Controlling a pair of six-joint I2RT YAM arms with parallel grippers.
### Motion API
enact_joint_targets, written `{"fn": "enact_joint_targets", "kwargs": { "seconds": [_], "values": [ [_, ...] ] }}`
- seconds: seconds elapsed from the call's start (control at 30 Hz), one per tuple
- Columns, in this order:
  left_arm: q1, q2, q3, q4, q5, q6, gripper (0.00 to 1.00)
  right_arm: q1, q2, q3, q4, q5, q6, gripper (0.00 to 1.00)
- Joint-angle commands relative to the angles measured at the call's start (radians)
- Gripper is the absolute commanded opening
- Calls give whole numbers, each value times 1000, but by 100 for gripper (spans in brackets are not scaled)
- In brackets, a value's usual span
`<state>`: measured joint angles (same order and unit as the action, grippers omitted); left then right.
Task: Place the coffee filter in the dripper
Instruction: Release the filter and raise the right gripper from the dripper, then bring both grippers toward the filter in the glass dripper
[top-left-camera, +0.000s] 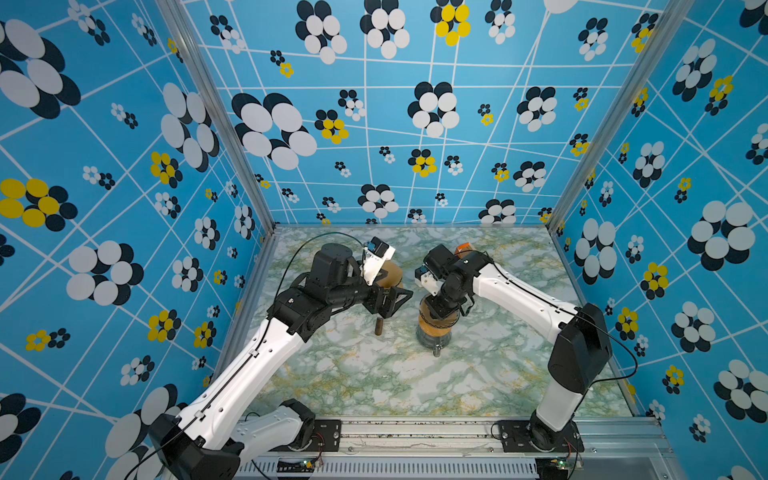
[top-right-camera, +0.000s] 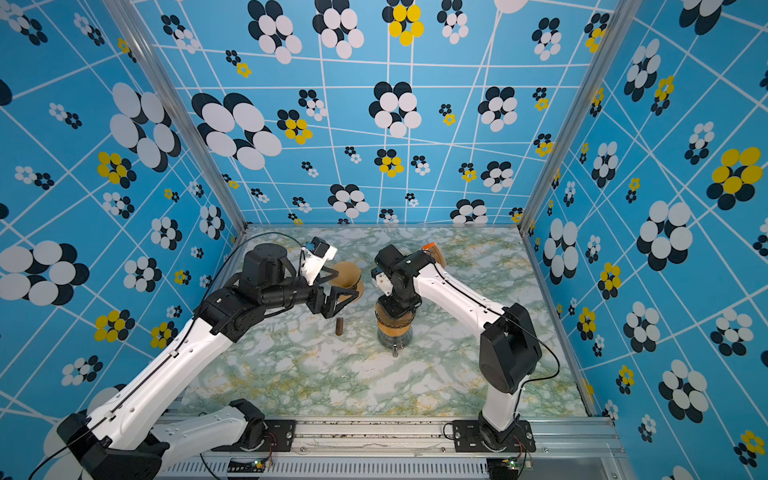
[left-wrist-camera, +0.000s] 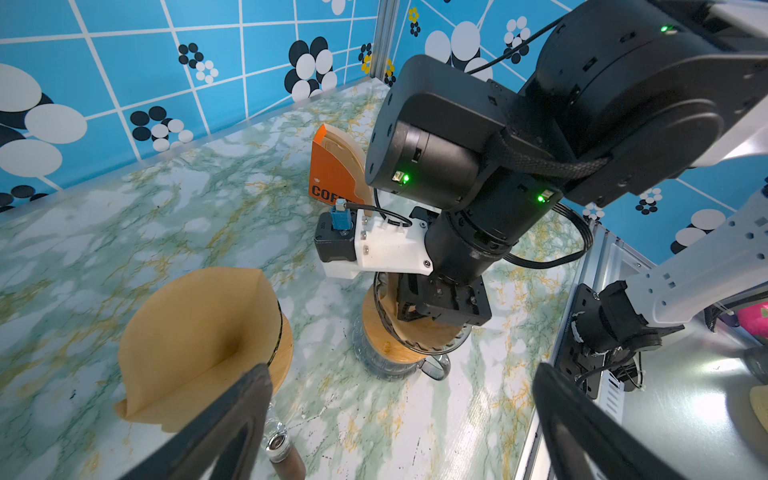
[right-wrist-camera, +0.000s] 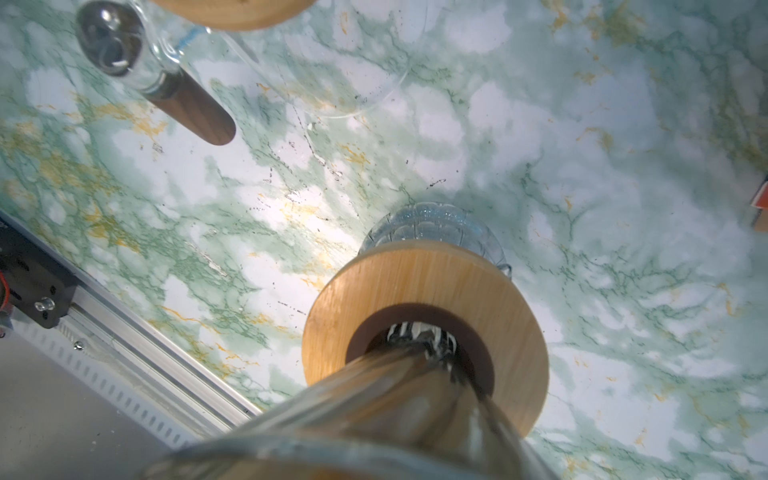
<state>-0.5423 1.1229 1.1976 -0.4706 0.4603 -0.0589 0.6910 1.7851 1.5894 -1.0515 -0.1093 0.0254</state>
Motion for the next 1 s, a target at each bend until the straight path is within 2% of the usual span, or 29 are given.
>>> {"fn": "enact_joint_targets", "kwargs": {
  "seconds": [0.0,0.27,0.47,0.57,0.6,0.67,0.73,0.97],
  "values": [
    [9,5,-10,0,17,11,99,-5,-39,52,-46,16,-1,21],
    [8,10,-8,2,20,8,99,-8,-90,60,-62,34,8,12],
    [6,57,20,-22,27,-19,99,-20,-211,29,-6,0,82,10],
    [-14,83,52,-33,16,-62,99,-34,-282,-23,29,20,153,18],
    [-31,98,72,-53,-6,-71,99,-41,-310,-36,42,24,178,19],
    [-67,131,114,-98,-46,-105,100,-56,-354,-65,61,35,220,29],
    [-94,168,149,-142,-100,-173,99,-79,-388,-90,66,33,252,32],
    [-180,253,211,-251,-278,-386,95,-204,-444,-209,90,-87,245,42]
  ]
}}
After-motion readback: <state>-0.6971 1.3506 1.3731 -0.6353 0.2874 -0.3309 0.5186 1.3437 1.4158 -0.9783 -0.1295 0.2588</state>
